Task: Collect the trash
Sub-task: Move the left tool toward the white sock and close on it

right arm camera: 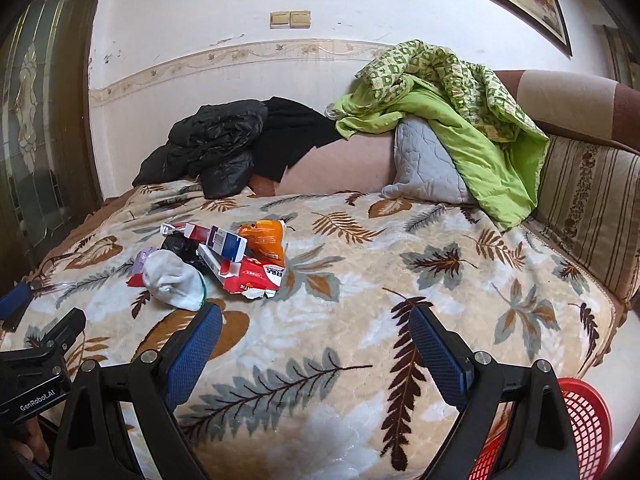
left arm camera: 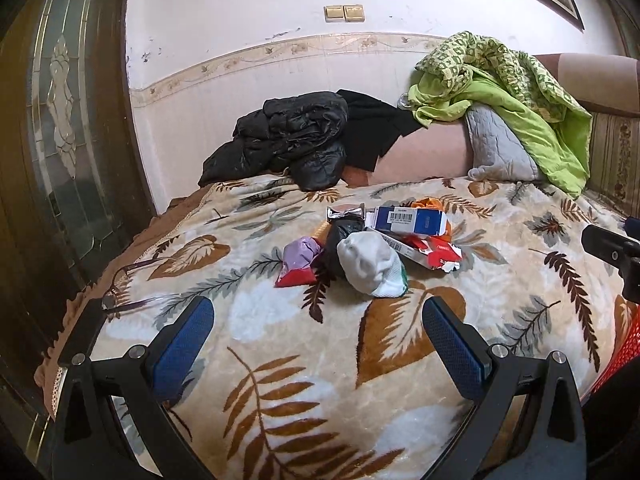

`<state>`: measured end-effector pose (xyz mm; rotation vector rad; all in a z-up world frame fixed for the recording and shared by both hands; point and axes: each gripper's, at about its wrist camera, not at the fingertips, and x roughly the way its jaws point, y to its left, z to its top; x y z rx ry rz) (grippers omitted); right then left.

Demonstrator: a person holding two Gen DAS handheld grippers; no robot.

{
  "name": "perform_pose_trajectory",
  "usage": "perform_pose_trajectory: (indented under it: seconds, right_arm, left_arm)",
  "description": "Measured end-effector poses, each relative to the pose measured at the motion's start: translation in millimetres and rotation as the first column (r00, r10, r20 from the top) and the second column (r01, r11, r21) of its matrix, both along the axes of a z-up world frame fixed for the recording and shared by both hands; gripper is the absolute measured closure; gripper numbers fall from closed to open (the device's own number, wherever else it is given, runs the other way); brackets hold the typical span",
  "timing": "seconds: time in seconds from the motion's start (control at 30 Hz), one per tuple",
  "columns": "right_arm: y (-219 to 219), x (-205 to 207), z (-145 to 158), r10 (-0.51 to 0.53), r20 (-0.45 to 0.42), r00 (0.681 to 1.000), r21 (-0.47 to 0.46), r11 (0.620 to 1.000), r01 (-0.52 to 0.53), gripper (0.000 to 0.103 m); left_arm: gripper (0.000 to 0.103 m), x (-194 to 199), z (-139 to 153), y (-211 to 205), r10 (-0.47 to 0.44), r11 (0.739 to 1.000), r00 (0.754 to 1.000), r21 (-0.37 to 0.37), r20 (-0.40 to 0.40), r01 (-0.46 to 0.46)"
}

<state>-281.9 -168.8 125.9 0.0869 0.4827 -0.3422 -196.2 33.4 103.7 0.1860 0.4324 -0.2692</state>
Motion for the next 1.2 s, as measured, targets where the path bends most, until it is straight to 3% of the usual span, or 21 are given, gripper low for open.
perform_pose_trajectory:
  seconds: [1.2]
  right_arm:
    - [1.7, 3.5, -1.9, 0.000, -0.019, 1.000, -0.016, 1.000, 0.000, 0.007]
  left_arm:
    - [0.000, 1.9, 0.0, 9.7, 0.005, 0.999, 1.000, -0.037, -0.020, -0.006]
